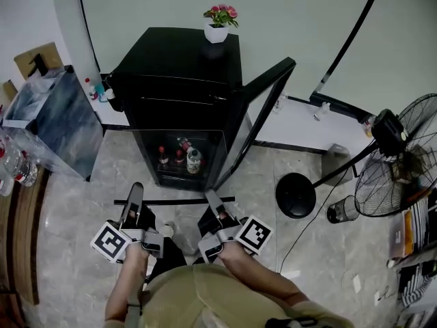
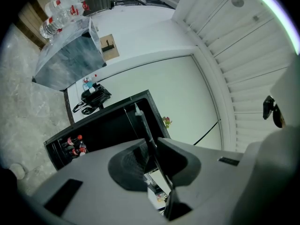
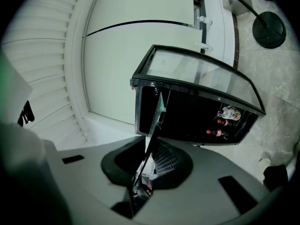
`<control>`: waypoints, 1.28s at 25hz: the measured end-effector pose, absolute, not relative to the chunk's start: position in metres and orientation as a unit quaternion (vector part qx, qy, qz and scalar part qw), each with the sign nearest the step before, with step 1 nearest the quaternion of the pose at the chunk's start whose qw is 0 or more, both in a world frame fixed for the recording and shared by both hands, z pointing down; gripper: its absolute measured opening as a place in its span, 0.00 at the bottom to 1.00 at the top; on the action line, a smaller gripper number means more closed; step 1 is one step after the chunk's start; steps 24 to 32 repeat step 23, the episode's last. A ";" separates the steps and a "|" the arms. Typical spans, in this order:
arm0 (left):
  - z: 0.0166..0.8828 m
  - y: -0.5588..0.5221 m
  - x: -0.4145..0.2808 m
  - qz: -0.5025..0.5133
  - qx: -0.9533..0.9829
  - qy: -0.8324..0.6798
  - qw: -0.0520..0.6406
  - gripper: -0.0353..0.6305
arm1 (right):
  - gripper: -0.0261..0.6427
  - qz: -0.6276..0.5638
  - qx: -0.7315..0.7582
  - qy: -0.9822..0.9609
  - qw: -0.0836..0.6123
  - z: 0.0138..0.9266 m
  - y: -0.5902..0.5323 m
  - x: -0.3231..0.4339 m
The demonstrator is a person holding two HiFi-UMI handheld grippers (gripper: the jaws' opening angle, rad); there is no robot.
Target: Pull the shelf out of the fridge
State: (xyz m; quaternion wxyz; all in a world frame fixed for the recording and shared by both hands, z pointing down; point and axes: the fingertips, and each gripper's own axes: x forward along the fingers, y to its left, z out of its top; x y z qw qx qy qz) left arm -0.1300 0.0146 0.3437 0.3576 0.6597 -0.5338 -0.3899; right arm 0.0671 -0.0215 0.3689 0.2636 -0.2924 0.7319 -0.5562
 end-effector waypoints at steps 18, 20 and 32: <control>0.336 0.018 -0.138 -0.390 0.657 -0.543 0.349 0.15 | 0.12 -0.564 -0.291 0.727 0.262 0.362 -0.022 0.061; 0.337 0.018 -0.137 -0.395 0.653 -0.541 0.353 0.15 | 0.12 -0.564 -0.291 0.727 0.264 0.362 -0.022 0.061; 0.340 0.018 -0.137 -0.399 0.650 -0.539 0.357 0.15 | 0.11 -0.567 -0.289 0.724 0.268 0.361 -0.021 0.060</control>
